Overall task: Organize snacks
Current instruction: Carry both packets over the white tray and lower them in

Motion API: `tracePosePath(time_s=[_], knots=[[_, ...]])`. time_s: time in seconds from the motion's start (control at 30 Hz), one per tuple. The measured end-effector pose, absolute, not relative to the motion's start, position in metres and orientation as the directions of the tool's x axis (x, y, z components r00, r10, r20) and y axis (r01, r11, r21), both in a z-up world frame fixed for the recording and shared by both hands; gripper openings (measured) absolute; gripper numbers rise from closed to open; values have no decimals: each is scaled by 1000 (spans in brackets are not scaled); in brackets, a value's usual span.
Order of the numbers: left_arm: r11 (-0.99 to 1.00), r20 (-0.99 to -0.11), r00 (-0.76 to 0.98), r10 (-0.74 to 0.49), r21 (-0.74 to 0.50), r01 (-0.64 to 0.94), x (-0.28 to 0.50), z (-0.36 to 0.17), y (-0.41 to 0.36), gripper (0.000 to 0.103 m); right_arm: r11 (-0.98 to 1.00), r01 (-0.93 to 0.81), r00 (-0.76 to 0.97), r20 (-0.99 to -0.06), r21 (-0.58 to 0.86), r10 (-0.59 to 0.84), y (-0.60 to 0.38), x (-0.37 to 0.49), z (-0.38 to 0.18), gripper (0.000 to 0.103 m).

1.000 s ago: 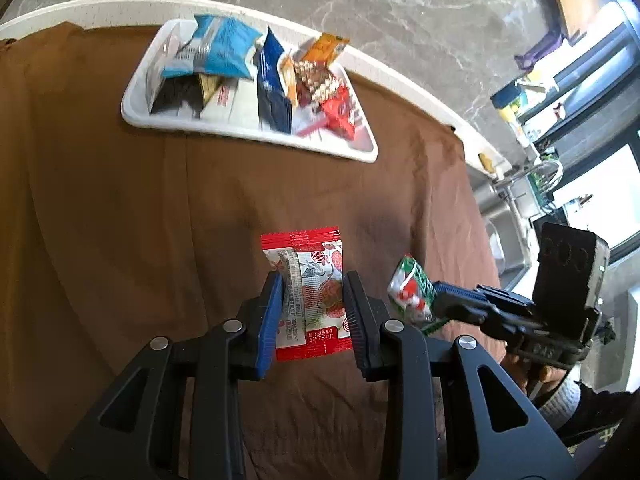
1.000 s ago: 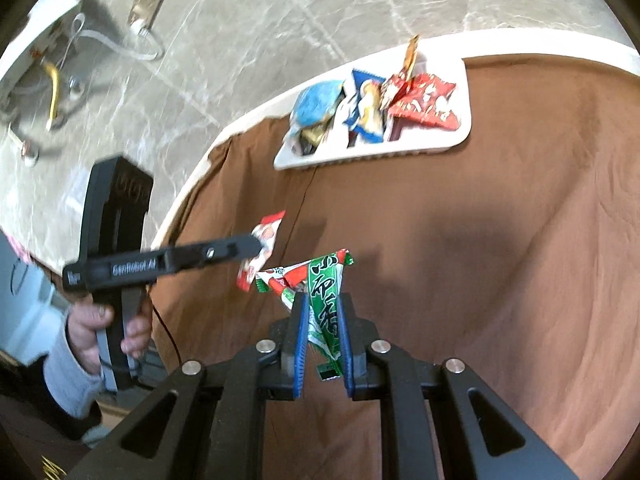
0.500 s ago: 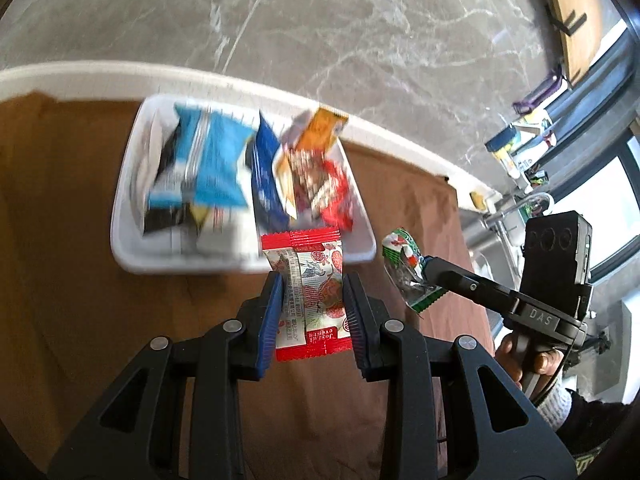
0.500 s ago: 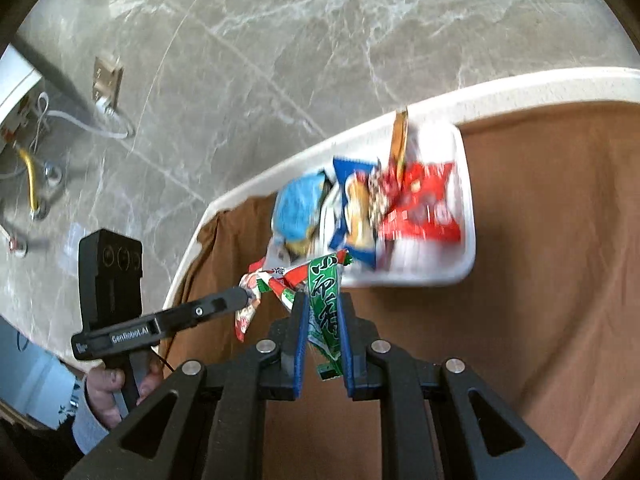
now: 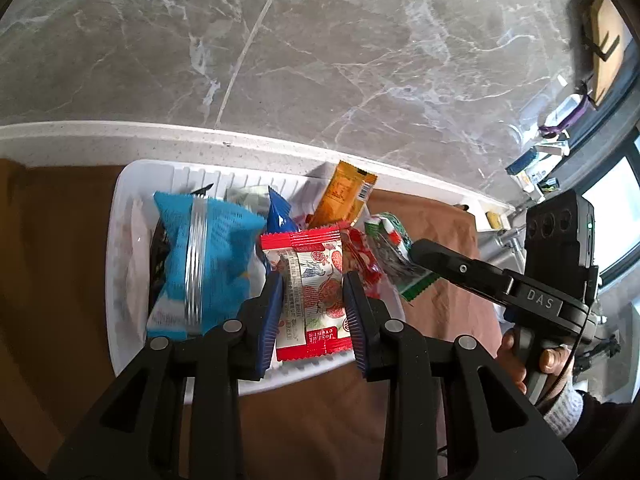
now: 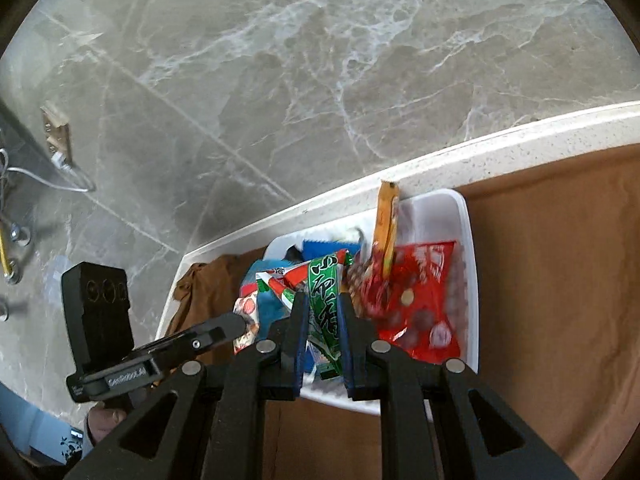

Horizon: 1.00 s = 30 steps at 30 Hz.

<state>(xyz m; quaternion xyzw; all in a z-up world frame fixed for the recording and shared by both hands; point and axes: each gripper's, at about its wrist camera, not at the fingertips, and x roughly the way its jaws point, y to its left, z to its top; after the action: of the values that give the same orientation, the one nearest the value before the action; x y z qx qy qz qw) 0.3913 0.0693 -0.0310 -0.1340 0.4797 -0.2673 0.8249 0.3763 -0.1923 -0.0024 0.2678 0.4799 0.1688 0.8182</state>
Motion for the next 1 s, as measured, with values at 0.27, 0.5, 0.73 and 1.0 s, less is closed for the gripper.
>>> tracePosePath(time_s=[0.27, 0.5, 0.73, 1.0], knots=[[831, -733, 394, -555, -466, 304, 409, -52, 61, 29, 816, -2, 469, -720, 578, 511, -185, 400, -21, 16], [843, -741, 404, -536, -449, 296, 416, -63, 58, 29, 826, -9, 454, -734, 564, 506, -174, 406, -32, 16], [853, -748, 412, -520, -431, 294, 420, -68, 55, 29, 848, -25, 452, -750, 530, 482, -164, 409, -36, 16], [872, -759, 433, -486, -390, 295, 422, -70, 49, 30, 872, -54, 454, -766, 486, 455, -154, 410, -38, 20]])
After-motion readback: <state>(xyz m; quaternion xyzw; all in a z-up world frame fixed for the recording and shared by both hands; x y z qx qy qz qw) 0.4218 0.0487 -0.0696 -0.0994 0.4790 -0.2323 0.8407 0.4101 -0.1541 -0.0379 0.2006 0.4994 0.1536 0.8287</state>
